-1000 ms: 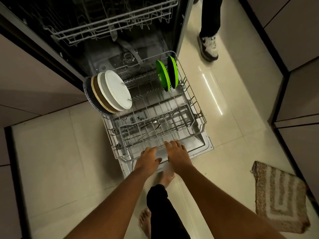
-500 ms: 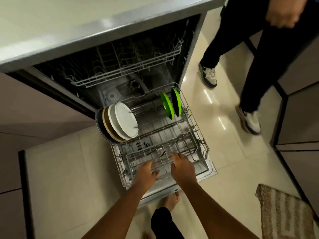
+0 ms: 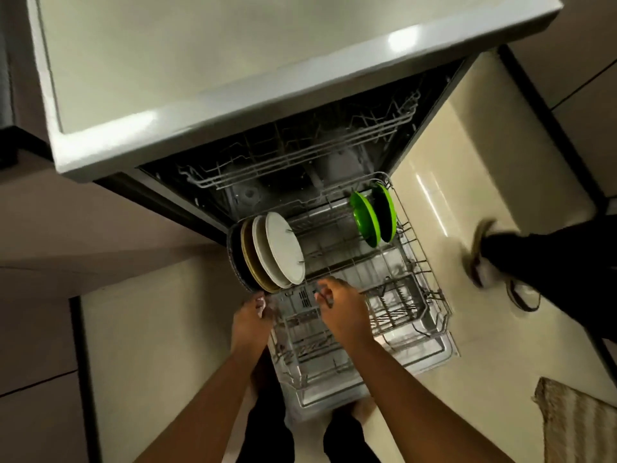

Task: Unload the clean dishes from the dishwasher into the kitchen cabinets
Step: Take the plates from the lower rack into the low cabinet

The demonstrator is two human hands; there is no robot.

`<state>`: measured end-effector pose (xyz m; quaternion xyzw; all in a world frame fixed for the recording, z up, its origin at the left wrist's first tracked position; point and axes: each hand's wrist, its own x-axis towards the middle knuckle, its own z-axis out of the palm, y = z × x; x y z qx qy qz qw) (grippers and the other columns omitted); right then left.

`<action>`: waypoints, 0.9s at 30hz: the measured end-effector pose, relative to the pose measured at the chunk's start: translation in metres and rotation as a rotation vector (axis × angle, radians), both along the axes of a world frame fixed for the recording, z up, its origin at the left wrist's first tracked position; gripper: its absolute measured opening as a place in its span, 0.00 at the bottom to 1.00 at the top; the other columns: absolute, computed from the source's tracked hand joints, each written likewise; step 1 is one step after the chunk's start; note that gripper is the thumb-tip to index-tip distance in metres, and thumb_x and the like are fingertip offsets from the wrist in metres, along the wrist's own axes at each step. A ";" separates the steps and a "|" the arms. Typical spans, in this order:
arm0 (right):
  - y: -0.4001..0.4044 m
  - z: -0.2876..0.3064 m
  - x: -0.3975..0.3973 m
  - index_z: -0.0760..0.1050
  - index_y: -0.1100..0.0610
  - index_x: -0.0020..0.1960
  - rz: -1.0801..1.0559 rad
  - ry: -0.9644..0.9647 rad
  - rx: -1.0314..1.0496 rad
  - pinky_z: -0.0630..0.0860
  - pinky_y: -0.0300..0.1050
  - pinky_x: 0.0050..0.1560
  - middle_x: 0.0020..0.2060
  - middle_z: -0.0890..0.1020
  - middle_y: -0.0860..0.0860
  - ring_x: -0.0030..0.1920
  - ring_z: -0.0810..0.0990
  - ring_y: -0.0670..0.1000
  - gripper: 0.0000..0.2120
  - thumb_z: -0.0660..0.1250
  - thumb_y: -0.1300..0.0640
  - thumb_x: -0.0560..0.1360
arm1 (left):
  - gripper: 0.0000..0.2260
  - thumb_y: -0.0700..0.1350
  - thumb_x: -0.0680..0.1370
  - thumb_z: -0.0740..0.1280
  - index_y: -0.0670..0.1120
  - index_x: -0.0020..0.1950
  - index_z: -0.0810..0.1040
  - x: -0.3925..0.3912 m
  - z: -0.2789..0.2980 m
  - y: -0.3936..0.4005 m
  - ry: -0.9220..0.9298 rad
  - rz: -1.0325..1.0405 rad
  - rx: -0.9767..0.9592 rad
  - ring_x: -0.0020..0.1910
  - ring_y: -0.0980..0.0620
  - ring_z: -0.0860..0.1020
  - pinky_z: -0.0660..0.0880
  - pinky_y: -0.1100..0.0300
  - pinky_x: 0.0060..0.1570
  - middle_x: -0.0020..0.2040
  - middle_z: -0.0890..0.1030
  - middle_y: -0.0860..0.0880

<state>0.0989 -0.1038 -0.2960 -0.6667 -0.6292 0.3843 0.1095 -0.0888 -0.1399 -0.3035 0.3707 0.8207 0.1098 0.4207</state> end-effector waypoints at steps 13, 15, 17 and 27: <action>0.030 -0.015 -0.084 0.77 0.50 0.63 -0.074 -0.087 -0.108 0.77 0.43 0.52 0.53 0.83 0.49 0.53 0.81 0.51 0.14 0.68 0.53 0.77 | 0.08 0.43 0.79 0.66 0.47 0.58 0.78 -0.051 -0.016 0.053 -0.130 0.109 0.021 0.37 0.57 0.77 0.70 0.68 0.33 0.50 0.83 0.48; 0.036 -0.023 -0.093 0.77 0.51 0.63 -0.081 -0.120 -0.101 0.78 0.45 0.52 0.53 0.84 0.50 0.53 0.82 0.52 0.15 0.69 0.52 0.77 | 0.08 0.43 0.79 0.66 0.47 0.58 0.78 -0.054 -0.025 0.056 -0.171 0.126 0.017 0.36 0.58 0.76 0.68 0.69 0.32 0.49 0.82 0.49; 0.045 -0.030 -0.101 0.77 0.51 0.62 -0.101 -0.153 -0.120 0.78 0.46 0.53 0.53 0.84 0.50 0.54 0.82 0.53 0.16 0.70 0.51 0.76 | 0.08 0.42 0.79 0.67 0.47 0.58 0.77 -0.055 -0.034 0.061 -0.215 0.137 0.017 0.38 0.57 0.78 0.70 0.69 0.33 0.47 0.81 0.49; 0.049 -0.055 -0.087 0.78 0.52 0.60 -0.168 -0.220 -0.147 0.81 0.49 0.48 0.53 0.83 0.51 0.51 0.82 0.53 0.14 0.68 0.60 0.74 | 0.18 0.43 0.79 0.67 0.37 0.67 0.74 -0.019 -0.062 0.105 -0.161 -0.006 0.037 0.56 0.40 0.79 0.72 0.55 0.53 0.54 0.83 0.38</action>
